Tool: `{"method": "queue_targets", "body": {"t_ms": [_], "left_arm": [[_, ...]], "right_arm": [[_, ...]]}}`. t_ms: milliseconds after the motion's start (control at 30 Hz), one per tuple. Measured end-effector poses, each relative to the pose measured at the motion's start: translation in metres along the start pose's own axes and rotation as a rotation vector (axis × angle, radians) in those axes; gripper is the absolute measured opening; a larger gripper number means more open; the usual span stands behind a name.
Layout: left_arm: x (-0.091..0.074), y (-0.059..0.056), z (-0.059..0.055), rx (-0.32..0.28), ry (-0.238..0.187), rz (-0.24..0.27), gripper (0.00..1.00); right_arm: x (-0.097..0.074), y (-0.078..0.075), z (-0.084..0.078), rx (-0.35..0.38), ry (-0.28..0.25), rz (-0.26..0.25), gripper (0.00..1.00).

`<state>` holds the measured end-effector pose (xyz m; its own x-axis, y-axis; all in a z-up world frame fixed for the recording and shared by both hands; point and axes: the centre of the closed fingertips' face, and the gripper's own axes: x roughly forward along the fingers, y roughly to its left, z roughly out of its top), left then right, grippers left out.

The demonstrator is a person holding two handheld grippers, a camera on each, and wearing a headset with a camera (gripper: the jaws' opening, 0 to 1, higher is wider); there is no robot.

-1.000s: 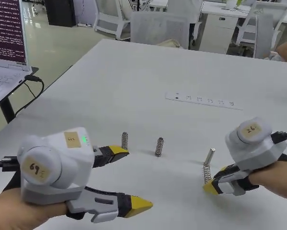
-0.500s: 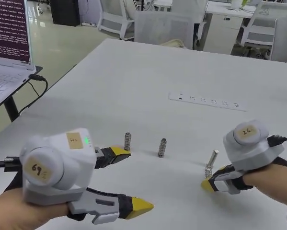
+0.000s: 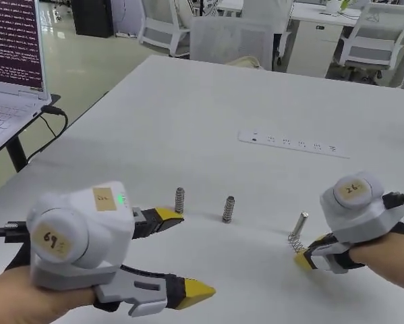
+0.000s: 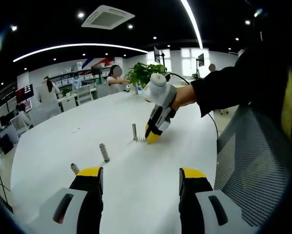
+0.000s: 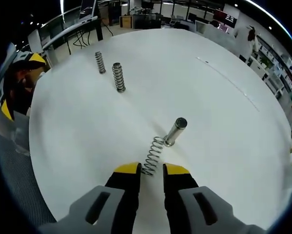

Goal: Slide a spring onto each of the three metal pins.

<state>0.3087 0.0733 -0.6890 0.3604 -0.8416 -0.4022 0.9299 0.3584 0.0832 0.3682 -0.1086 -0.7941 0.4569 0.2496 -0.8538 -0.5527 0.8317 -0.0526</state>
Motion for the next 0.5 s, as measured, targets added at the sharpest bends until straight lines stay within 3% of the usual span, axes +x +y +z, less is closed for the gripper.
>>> {"method": "queue_targets", "body": {"t_ms": [500], "left_arm": [[-0.0006, 0.0022, -0.0018, -0.002, 0.003, 0.004, 0.58]], "right_arm": [[-0.0016, 0.0011, -0.0022, -0.04, 0.005, 0.007, 0.08]]}}
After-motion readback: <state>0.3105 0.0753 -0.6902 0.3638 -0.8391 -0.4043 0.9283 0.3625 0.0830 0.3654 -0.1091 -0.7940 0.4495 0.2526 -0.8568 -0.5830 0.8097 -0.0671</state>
